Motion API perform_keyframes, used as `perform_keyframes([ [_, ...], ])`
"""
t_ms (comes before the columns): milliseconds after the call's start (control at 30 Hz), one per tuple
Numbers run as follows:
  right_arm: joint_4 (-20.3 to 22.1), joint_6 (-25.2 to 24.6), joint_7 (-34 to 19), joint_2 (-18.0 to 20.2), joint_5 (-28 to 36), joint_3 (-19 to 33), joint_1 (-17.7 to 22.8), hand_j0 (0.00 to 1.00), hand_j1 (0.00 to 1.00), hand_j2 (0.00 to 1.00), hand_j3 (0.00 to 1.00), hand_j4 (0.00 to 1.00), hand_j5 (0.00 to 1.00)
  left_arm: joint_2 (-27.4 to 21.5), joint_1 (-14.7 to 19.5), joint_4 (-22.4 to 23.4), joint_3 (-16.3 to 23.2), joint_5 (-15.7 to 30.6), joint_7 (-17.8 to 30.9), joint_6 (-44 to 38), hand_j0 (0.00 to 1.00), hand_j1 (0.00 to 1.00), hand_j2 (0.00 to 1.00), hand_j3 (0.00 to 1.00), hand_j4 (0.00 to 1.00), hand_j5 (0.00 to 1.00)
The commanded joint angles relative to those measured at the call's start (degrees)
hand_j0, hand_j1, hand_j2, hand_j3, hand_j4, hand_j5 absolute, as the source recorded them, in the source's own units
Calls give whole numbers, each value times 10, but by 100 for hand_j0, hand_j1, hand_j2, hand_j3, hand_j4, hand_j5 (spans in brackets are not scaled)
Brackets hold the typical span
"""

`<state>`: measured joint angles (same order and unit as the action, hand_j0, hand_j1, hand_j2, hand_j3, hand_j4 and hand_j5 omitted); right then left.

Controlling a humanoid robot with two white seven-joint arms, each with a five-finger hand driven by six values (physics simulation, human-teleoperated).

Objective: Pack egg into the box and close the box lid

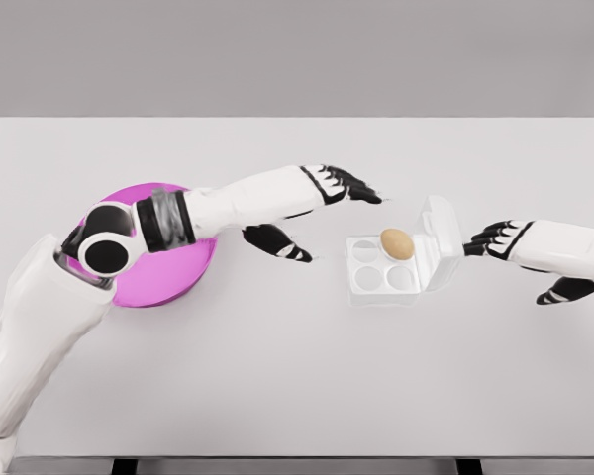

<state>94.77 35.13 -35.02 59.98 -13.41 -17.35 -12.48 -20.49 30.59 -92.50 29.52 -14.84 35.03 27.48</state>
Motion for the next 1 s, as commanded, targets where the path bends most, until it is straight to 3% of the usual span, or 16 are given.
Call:
perform_keyframes([
  [0, 14, -1, 0, 0, 3, -3, 0, 100, 100, 100, 100, 100, 100, -57, 0, -20, -30, 63, 0, 75, 100, 100, 100, 100, 100, 100],
  [67, 21, -1, 0, 0, 4, -8, 0, 100, 100, 100, 100, 100, 100, -113, -9, -19, -49, 122, 0, 75, 100, 100, 100, 100, 100, 100],
  [167, 25, -1, 0, -5, 4, -8, 0, 100, 100, 100, 100, 100, 100, -155, -42, -13, -100, 163, 0, 75, 100, 100, 100, 100, 100, 100],
  [300, 25, -1, 0, -12, 5, -8, -6, 100, 100, 100, 100, 100, 100, -163, -83, 1, -173, 169, 0, 75, 100, 100, 100, 100, 100, 100],
  [367, 27, -1, 0, -25, 7, -8, -10, 100, 100, 100, 100, 100, 100, -163, -87, 23, -198, 169, 0, 75, 100, 100, 100, 100, 100, 100],
  [767, 51, -1, 0, -34, 7, -40, -26, 100, 100, 100, 100, 100, 100, -164, -95, 35, -219, 168, 0, 75, 100, 100, 100, 100, 100, 100],
  [867, 30, -1, 0, -31, 12, -27, -30, 100, 100, 100, 100, 100, 100, -164, -95, 35, -220, 168, 0, 75, 100, 100, 100, 100, 100, 100],
  [967, -35, -1, 0, -30, 33, -1, -33, 100, 100, 100, 100, 100, 100, -164, -96, 35, -224, 168, 0, 75, 100, 100, 100, 100, 100, 100],
])
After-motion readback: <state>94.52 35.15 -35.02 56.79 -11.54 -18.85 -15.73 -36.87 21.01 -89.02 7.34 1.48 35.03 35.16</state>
